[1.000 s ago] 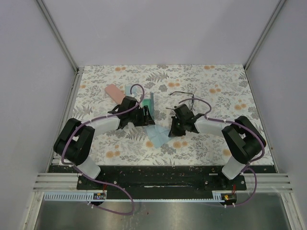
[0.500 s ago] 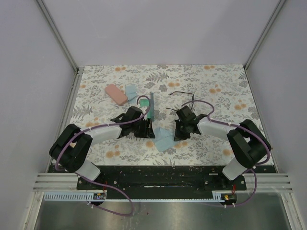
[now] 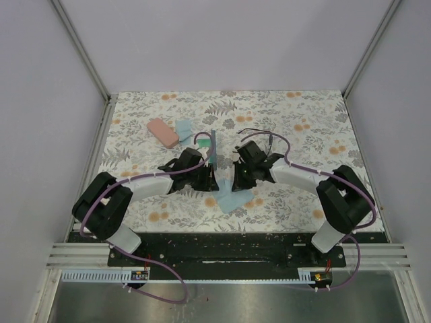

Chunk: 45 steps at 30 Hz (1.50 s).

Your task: Organize the sunglasses

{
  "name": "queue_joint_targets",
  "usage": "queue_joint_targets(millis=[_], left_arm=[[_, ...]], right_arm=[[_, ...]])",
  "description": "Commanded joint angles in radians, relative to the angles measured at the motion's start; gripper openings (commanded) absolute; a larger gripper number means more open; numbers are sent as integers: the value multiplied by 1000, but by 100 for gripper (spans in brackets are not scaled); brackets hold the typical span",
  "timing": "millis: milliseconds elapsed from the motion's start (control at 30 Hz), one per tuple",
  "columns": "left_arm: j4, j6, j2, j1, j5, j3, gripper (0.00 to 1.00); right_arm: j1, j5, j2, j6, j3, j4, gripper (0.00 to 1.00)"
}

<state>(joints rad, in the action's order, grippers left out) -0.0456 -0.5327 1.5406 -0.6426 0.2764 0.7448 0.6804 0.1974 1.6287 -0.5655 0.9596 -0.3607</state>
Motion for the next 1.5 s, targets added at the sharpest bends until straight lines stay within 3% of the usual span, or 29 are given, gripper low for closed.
queue_joint_targets(millis=[0,200,333,533,800,1100,1267,1467], left_arm=[[102,-49,52,-3,10,28,34],[105,-82,98,-3,-11,36,10],[67,-66,115,-3,-35,37,1],[1,-39,138,-3,-63,59,0],[-13,-23,184,-3,-45,76,0],[-40,-4,190,-3,-74,84,0],[-48,2,199,-2,-79,91,0],[-48,2,201,-3,-72,111,0]], right_arm=[[34,25,62,15,73,34,0],[42,42,123,-13,93,81,0],[44,80,152,-20,84,126,0],[42,83,203,-24,97,154,0],[33,-119,255,24,194,11,0],[-97,-121,292,62,194,-34,0],[-208,-108,284,93,289,-70,0],[-225,-104,226,114,361,-113,0]])
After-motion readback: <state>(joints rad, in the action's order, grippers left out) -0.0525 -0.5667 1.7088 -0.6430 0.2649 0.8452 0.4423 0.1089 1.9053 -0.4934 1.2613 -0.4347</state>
